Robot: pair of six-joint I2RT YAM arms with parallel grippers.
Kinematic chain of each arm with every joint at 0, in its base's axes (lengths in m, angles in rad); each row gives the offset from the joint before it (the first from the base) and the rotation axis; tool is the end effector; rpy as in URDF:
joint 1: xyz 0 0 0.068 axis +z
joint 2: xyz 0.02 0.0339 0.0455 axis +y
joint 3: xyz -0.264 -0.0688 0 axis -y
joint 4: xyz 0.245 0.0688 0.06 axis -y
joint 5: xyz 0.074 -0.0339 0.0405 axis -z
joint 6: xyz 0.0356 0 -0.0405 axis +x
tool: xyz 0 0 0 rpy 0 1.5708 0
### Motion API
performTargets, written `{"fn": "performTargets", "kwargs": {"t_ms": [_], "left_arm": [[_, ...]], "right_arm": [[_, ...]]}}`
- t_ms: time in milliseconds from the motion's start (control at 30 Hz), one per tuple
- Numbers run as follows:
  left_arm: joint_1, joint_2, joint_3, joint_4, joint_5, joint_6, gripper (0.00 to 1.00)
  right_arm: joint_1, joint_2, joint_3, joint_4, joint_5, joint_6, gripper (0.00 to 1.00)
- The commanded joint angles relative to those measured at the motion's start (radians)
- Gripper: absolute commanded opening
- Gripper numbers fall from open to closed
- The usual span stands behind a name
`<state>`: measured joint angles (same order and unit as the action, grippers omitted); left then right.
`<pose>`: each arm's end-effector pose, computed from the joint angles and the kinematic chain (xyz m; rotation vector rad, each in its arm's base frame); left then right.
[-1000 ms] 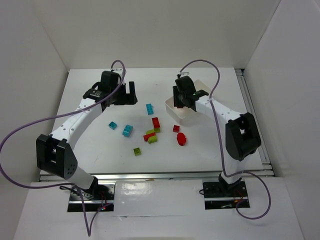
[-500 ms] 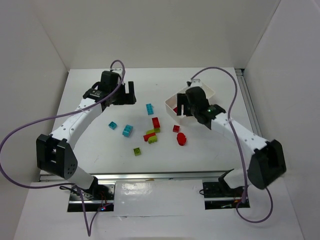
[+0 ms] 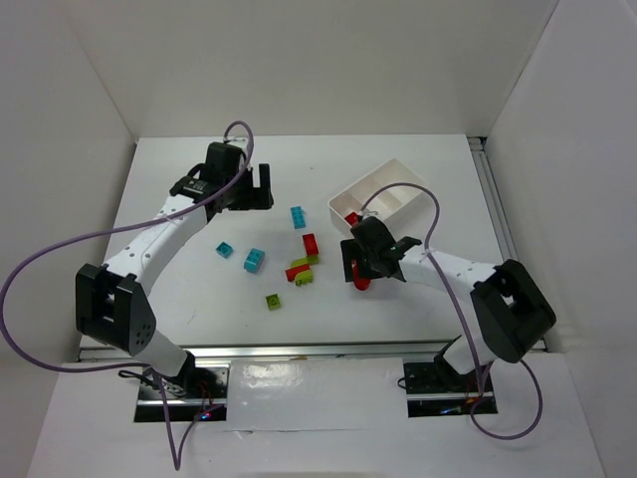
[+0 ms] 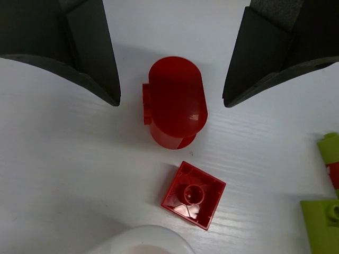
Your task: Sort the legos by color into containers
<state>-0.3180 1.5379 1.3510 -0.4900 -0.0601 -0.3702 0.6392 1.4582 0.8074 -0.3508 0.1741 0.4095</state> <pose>0.3318 -0.1070 0.3222 -0.0917 2.2620 -0.3019 0.2287 0.1623 0.1833 -0.2283 2.5492 0.1814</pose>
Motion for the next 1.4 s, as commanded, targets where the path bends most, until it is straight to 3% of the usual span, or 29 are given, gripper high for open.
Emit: {"fn": "performTargets", "kwargs": {"t_ms": [0, 167, 333, 367, 567, 767, 933, 1000, 1033, 1067, 1133, 1267, 1367], "left_arm": [[-0.004, 0.001, 0.045, 0.014, -0.021, 0.004, 1.00], [-0.004, 0.001, 0.045, 0.014, -0.032, 0.004, 1.00], [-0.004, 0.001, 0.045, 0.014, -0.053, 0.004, 1.00], [-0.004, 0.001, 0.045, 0.014, -0.053, 0.014, 1.00], [-0.004, 0.001, 0.054, 0.014, -0.072, 0.014, 1.00], [-0.004, 0.010, 0.054, 0.005, -0.061, 0.005, 1.00], [-0.004, 0.010, 0.054, -0.016, -0.061, 0.005, 1.00], [-0.004, 0.010, 0.054, -0.016, -0.061, 0.005, 1.00], [-0.004, 0.010, 0.054, -0.016, -0.061, 0.005, 1.00], [-0.004, 0.010, 0.054, -0.016, -0.061, 0.005, 1.00], [-0.004, 0.010, 0.054, -0.025, -0.061, 0.005, 1.00], [-0.004, 0.010, 0.054, -0.025, -0.070, 0.005, 1.00], [-0.004, 0.010, 0.054, -0.025, -0.070, 0.005, 1.00]], "right_arm": [[0.007, 0.036, 0.001, 0.075, -0.002, -0.009, 0.84], [0.007, 0.062, 0.001, 0.084, -0.002, -0.009, 0.72], [0.007, -0.042, 0.021, 0.029, 0.039, -0.009, 0.41], [0.007, -0.076, 0.047, 0.012, 0.050, -0.009, 0.39], [0.007, -0.196, 0.231, -0.059, 0.179, -0.050, 0.39], [-0.079, 0.014, 0.403, -0.015, 0.179, -0.118, 0.39], [-0.124, 0.129, 0.450, 0.090, 0.166, -0.118, 0.39], [-0.134, 0.168, 0.461, 0.114, 0.157, -0.118, 0.44], [-0.145, 0.181, 0.476, 0.124, 0.145, -0.118, 0.53], [-0.145, 0.207, 0.487, 0.124, 0.145, -0.118, 0.78], [-0.145, 0.208, 0.510, 0.096, 0.145, -0.118, 0.91], [-0.112, 0.117, 0.438, 0.096, 0.165, -0.086, 0.93], [-0.063, 0.004, 0.319, 0.062, 0.220, -0.028, 0.88]]}}
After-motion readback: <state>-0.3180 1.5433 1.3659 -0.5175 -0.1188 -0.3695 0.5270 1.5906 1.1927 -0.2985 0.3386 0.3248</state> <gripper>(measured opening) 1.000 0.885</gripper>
